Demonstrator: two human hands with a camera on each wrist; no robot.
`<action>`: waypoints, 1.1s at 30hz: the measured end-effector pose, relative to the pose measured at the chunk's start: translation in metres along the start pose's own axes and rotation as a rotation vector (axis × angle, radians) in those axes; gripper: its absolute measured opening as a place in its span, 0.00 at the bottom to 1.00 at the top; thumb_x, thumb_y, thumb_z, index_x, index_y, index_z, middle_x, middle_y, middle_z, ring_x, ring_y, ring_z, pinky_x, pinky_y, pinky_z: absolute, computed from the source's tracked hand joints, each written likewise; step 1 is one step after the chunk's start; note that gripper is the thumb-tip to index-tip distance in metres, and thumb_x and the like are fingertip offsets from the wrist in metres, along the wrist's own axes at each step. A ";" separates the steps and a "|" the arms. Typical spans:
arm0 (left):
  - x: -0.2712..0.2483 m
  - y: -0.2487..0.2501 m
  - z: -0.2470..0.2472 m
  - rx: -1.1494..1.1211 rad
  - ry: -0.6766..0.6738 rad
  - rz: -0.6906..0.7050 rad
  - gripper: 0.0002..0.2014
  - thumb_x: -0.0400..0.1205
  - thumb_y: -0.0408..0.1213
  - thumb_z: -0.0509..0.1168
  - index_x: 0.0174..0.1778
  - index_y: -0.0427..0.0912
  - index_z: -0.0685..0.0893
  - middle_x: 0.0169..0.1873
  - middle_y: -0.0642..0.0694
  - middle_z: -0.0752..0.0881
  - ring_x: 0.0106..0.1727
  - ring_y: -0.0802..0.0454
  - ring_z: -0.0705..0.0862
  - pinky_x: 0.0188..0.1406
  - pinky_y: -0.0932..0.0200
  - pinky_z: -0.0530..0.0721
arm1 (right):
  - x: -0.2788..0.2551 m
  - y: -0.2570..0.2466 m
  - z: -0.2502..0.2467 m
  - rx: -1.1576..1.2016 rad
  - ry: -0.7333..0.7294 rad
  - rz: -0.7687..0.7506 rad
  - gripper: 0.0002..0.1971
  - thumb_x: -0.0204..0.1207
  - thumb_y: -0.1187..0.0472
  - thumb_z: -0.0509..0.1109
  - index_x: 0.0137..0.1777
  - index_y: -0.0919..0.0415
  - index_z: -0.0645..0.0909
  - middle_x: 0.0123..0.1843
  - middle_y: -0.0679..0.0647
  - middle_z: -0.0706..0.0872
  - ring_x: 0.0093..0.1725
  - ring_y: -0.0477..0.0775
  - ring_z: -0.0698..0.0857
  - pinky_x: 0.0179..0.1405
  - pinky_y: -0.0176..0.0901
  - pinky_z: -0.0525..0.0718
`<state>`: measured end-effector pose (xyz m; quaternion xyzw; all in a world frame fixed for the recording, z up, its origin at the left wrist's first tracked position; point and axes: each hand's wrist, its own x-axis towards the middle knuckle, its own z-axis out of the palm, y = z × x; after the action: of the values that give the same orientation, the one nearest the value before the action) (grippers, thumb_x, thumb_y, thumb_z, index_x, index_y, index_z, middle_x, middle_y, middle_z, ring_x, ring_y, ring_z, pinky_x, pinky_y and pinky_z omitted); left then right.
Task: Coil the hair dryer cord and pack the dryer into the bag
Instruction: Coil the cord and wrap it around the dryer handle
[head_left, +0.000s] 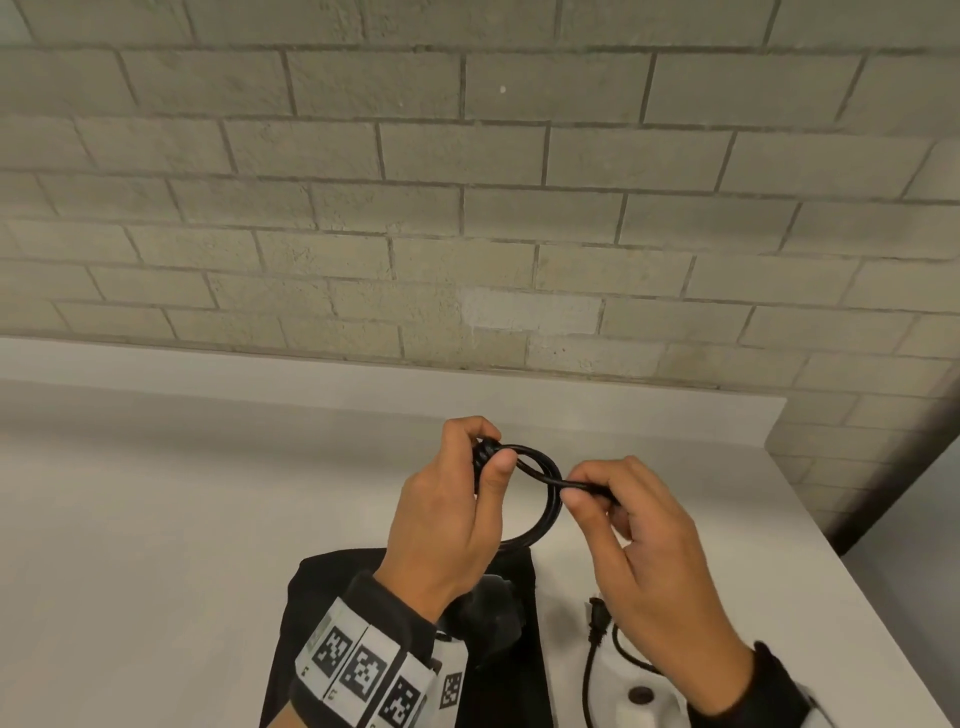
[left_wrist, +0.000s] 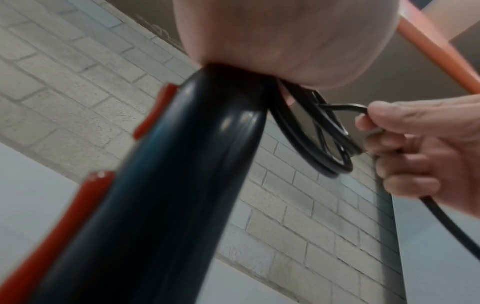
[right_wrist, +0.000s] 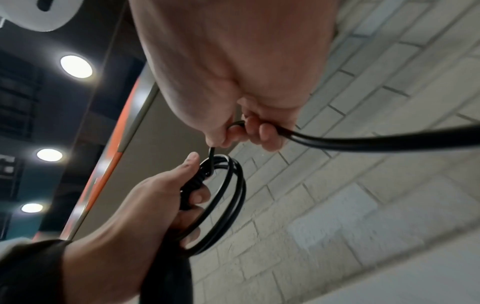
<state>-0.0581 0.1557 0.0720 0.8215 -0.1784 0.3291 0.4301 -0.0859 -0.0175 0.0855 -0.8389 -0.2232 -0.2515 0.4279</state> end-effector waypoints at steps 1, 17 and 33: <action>0.000 0.001 -0.001 -0.011 -0.011 0.008 0.19 0.86 0.63 0.46 0.57 0.53 0.69 0.30 0.63 0.75 0.31 0.64 0.79 0.29 0.78 0.71 | 0.005 -0.001 -0.003 -0.015 0.003 -0.051 0.05 0.81 0.59 0.67 0.52 0.55 0.83 0.44 0.43 0.80 0.46 0.39 0.79 0.45 0.22 0.73; -0.004 0.004 0.001 -0.008 -0.122 0.079 0.14 0.81 0.58 0.64 0.51 0.60 0.66 0.26 0.62 0.70 0.24 0.61 0.72 0.27 0.77 0.67 | 0.053 -0.010 -0.013 0.264 -0.179 -0.083 0.05 0.76 0.57 0.72 0.47 0.56 0.88 0.38 0.46 0.86 0.38 0.46 0.82 0.37 0.29 0.77; -0.006 0.001 -0.003 -0.127 -0.162 0.071 0.16 0.86 0.60 0.54 0.55 0.52 0.71 0.29 0.61 0.81 0.27 0.62 0.81 0.27 0.68 0.78 | 0.017 0.024 0.004 0.613 -0.302 0.187 0.24 0.66 0.41 0.78 0.58 0.52 0.85 0.53 0.55 0.90 0.49 0.60 0.87 0.50 0.46 0.86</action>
<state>-0.0644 0.1575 0.0696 0.8096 -0.2622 0.2645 0.4536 -0.0577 -0.0247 0.0796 -0.7160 -0.2710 -0.0056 0.6433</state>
